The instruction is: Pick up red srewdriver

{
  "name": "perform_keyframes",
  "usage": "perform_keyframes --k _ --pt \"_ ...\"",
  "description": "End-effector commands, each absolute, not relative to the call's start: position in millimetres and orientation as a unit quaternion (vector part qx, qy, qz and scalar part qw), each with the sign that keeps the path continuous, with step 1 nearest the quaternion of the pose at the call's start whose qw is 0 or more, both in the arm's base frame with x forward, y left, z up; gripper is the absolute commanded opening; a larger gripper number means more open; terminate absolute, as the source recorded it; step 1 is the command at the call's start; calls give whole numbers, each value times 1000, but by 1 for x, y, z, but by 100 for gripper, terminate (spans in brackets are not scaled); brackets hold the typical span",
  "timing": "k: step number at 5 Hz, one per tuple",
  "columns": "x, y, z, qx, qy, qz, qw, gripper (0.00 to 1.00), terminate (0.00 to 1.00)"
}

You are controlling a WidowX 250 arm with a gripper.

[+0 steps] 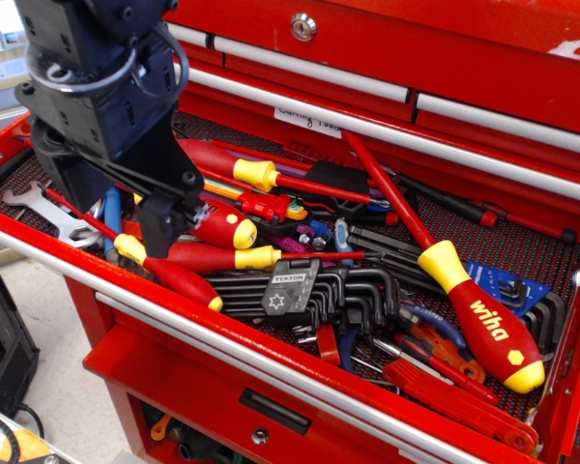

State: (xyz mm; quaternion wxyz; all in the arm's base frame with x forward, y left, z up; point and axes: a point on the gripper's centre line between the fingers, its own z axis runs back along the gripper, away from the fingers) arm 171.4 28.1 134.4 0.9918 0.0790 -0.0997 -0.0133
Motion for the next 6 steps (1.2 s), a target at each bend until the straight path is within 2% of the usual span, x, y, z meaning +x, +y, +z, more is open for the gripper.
perform_keyframes --k 1,3,4,5,6 --pt "171 28 134 79 -100 -13 992 100 0" --pt "188 46 147 91 -118 -210 966 100 0" --pt "206 58 149 84 -131 -328 932 100 0" --pt "230 69 147 90 -139 -388 907 100 0" --pt "252 77 137 104 -166 -448 872 100 0"
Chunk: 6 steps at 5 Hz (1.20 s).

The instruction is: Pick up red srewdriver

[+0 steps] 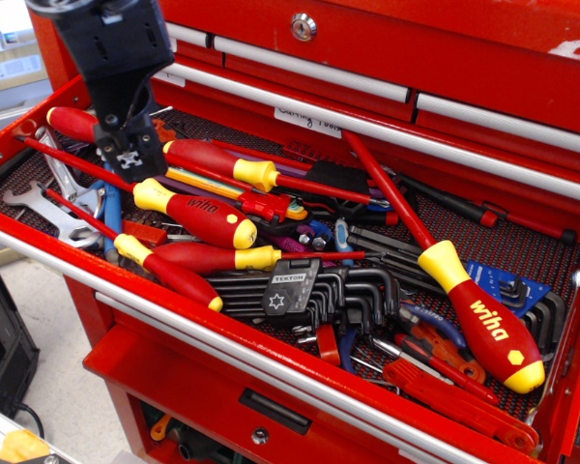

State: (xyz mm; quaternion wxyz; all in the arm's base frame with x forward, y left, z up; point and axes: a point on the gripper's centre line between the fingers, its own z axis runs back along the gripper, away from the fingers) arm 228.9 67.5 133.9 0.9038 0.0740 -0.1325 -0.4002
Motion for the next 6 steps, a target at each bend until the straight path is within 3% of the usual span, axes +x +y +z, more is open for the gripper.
perform_keyframes --k 1,3,4,6 --pt "278 90 126 81 -178 -510 838 100 0" --pt "326 98 100 94 -220 -595 767 100 0" --pt "343 96 85 54 -230 -611 756 100 0" --pt "358 81 65 59 -249 -617 744 100 0"
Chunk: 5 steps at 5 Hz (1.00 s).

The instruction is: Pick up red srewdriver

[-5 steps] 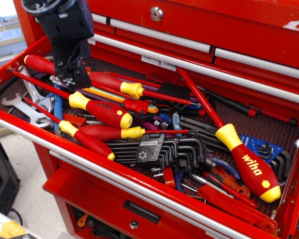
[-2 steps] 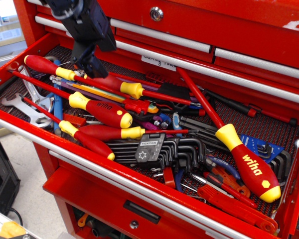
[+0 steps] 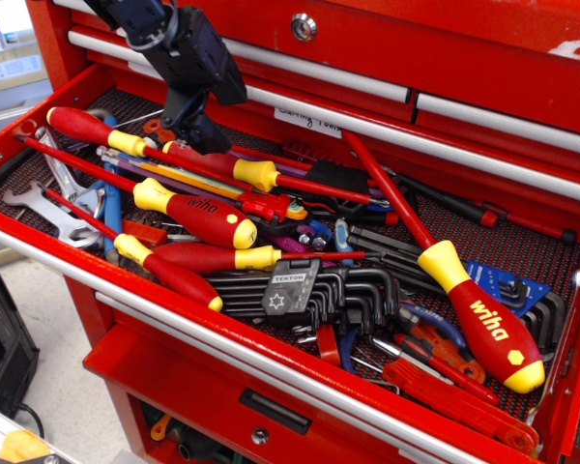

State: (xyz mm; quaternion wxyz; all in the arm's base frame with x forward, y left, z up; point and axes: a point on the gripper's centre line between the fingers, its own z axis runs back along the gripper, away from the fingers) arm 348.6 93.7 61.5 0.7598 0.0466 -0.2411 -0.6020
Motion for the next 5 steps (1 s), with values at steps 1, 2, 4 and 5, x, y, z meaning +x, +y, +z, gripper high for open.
perform_keyframes --k 1,2,4,5 --pt "360 79 53 46 -254 -606 752 100 0" --pt "363 79 40 31 -248 -596 763 100 0" --pt "368 78 3 4 -272 -570 775 100 0" --pt "361 67 -3 11 -295 -543 786 100 0"
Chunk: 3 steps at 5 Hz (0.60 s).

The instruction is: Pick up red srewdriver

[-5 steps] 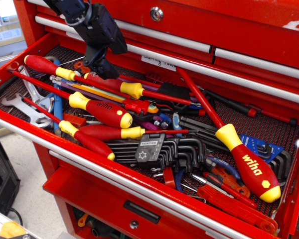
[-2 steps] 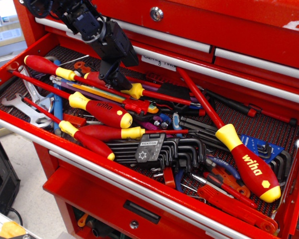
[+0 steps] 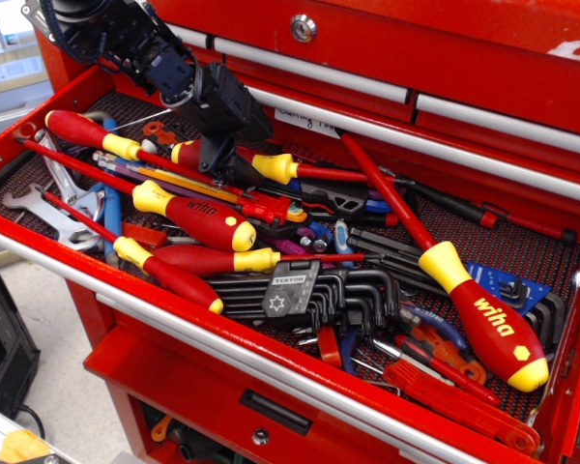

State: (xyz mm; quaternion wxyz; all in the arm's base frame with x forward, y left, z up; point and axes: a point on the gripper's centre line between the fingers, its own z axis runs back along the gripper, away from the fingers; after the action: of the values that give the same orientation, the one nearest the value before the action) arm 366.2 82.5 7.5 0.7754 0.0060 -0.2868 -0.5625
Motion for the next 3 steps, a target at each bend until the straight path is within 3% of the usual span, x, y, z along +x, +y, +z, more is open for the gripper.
perform_keyframes --k 1,3 --pt "357 59 -7 17 -303 -511 804 0 0" --pt "357 53 1 4 -277 -473 837 0 0"
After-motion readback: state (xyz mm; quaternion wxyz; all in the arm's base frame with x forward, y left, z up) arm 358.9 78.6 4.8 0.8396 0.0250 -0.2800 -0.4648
